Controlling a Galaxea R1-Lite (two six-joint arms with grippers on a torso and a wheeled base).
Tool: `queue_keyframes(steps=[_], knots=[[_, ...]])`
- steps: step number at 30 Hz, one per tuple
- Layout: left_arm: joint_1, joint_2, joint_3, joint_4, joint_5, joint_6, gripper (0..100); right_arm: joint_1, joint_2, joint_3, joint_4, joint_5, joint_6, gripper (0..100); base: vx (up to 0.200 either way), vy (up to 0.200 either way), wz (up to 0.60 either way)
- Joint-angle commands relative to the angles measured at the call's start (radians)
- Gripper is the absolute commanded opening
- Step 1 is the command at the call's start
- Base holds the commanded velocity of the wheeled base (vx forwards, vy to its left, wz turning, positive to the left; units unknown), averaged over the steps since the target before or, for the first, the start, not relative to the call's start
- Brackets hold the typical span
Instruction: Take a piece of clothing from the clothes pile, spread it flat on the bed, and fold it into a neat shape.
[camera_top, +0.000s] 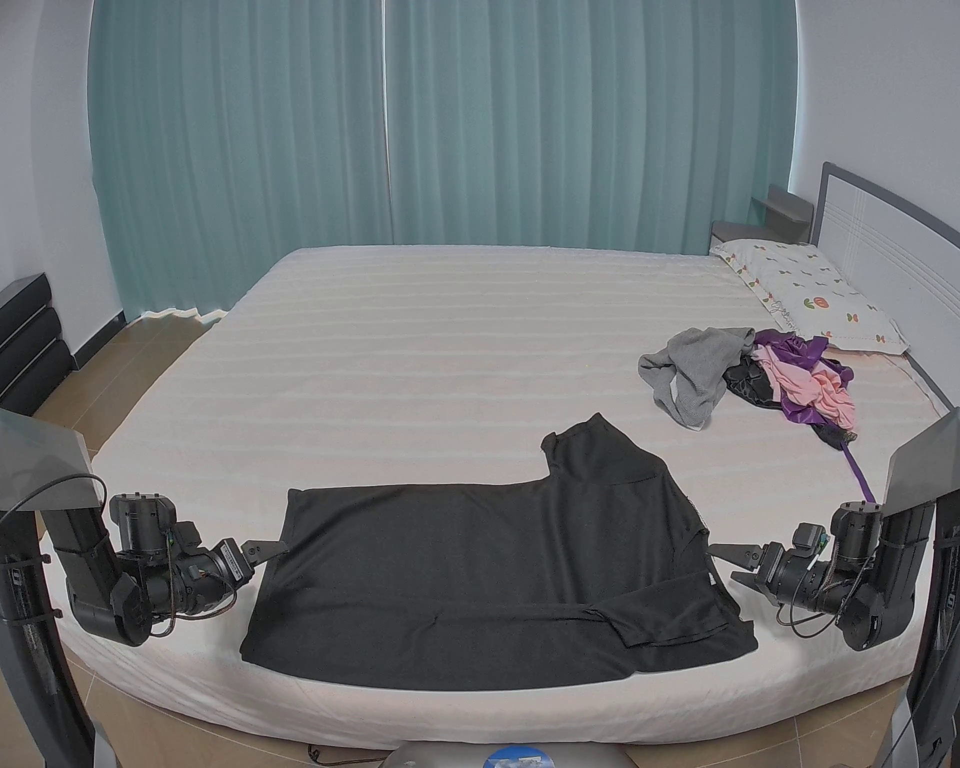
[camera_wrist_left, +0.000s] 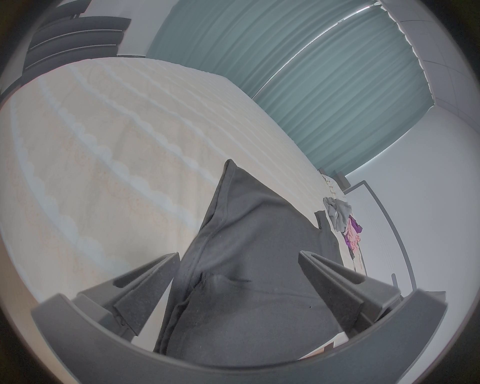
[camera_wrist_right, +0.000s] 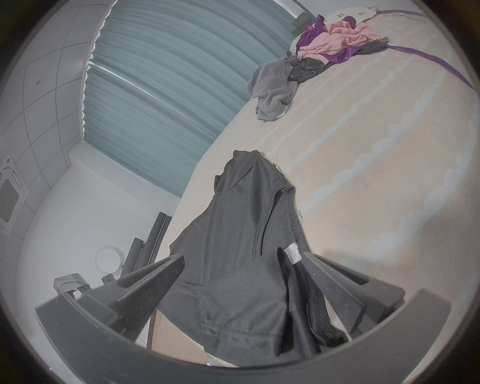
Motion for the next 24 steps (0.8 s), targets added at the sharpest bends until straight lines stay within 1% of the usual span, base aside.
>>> queue_keyframes(steps=[1,5,7,9,11,16,24], knots=[[0.001,-0.012,-0.005,0.0,-0.001,-0.001,100,-0.001,-0.001,0.003,-0.014,0.0,0.0,100,0.0,0.0,0.0],[0.0,-0.005,-0.019,0.0,-0.001,-0.019,100,0.004,0.003,0.002,-0.014,0.0,-0.002,100,0.0,0.0,0.0],[-0.003,-0.005,-0.036,0.0,-0.001,-0.05,100,0.007,0.005,0.002,-0.014,0.0,-0.002,100,0.0,0.0,0.0],[-0.009,-0.005,-0.073,0.009,0.002,-0.111,100,0.007,0.005,0.003,-0.014,0.0,-0.002,100,0.0,0.0,0.0],[-0.014,-0.003,-0.108,0.015,0.005,-0.142,100,0.007,0.006,0.003,-0.014,0.0,0.0,100,0.0,0.0,0.0],[-0.026,0.032,-0.205,0.04,0.008,-0.145,100,0.007,0.014,0.002,-0.014,0.0,0.003,100,0.0,0.0,0.0],[-0.036,0.104,-0.458,0.204,0.008,-0.139,100,-0.001,0.02,0.003,-0.014,0.002,0.006,100,0.0,0.0,0.0]])
